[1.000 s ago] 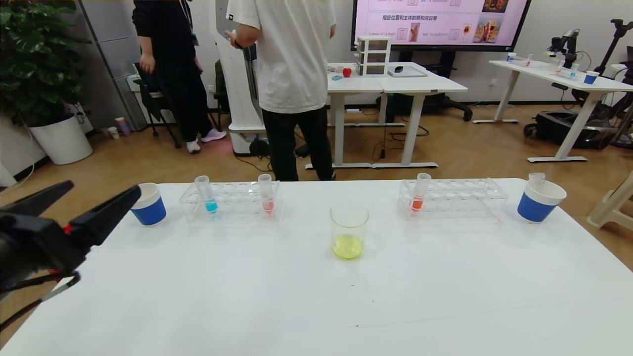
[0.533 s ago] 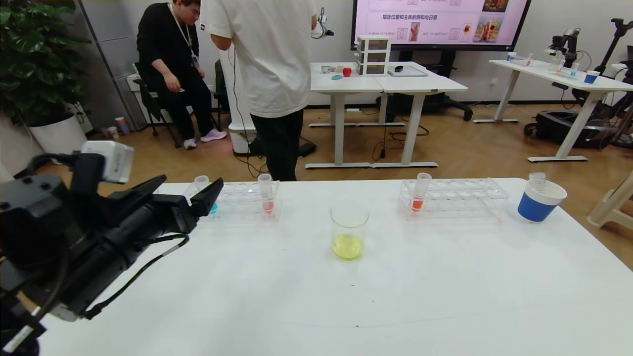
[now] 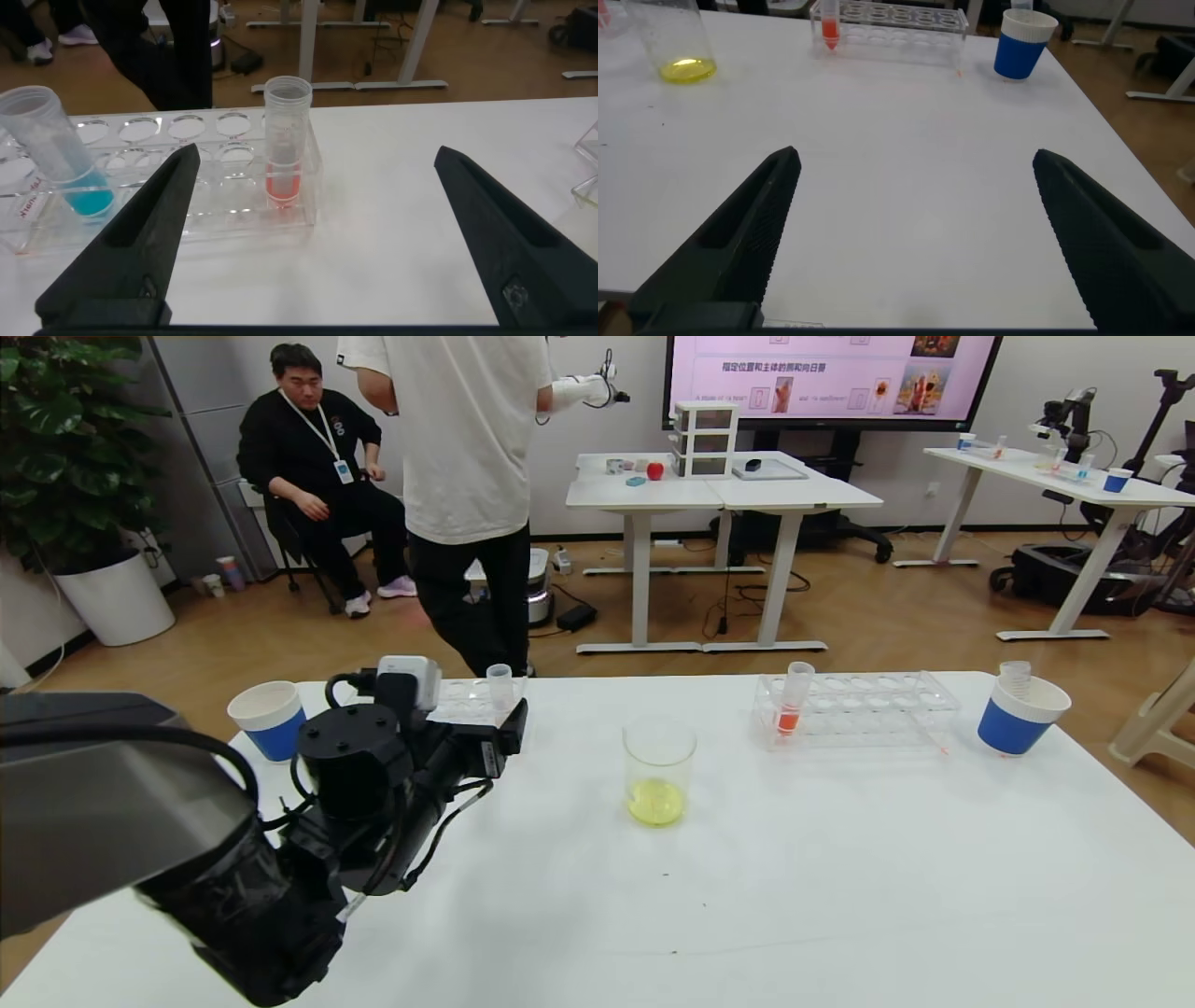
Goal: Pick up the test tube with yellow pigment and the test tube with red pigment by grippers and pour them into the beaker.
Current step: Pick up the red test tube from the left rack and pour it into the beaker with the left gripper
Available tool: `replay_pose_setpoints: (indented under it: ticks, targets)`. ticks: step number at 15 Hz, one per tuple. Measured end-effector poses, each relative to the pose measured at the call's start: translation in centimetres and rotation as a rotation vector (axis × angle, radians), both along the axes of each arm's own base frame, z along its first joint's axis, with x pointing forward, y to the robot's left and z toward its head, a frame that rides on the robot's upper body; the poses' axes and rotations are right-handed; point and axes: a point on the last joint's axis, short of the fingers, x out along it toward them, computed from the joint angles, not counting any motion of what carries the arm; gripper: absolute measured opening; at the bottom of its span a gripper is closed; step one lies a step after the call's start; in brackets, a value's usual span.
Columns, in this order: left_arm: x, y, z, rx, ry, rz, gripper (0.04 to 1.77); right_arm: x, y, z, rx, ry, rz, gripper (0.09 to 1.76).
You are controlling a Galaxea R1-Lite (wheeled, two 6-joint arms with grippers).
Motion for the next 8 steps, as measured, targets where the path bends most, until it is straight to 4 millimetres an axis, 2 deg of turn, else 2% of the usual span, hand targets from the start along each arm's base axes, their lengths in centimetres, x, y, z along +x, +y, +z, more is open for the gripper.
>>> replay_pose_setpoints:
  ticks: [4, 8]
  targets:
    - [3.6, -1.7, -2.3, -0.003, -0.015, 0.007, 1.75, 0.0, 0.0, 0.0, 0.000, 0.000, 0.000, 1.74]
    - [7.1, -2.0, -3.6, -0.005, -0.048, 0.037, 1.75, 0.0, 0.0, 0.0, 0.000, 0.000, 0.000, 1.74]
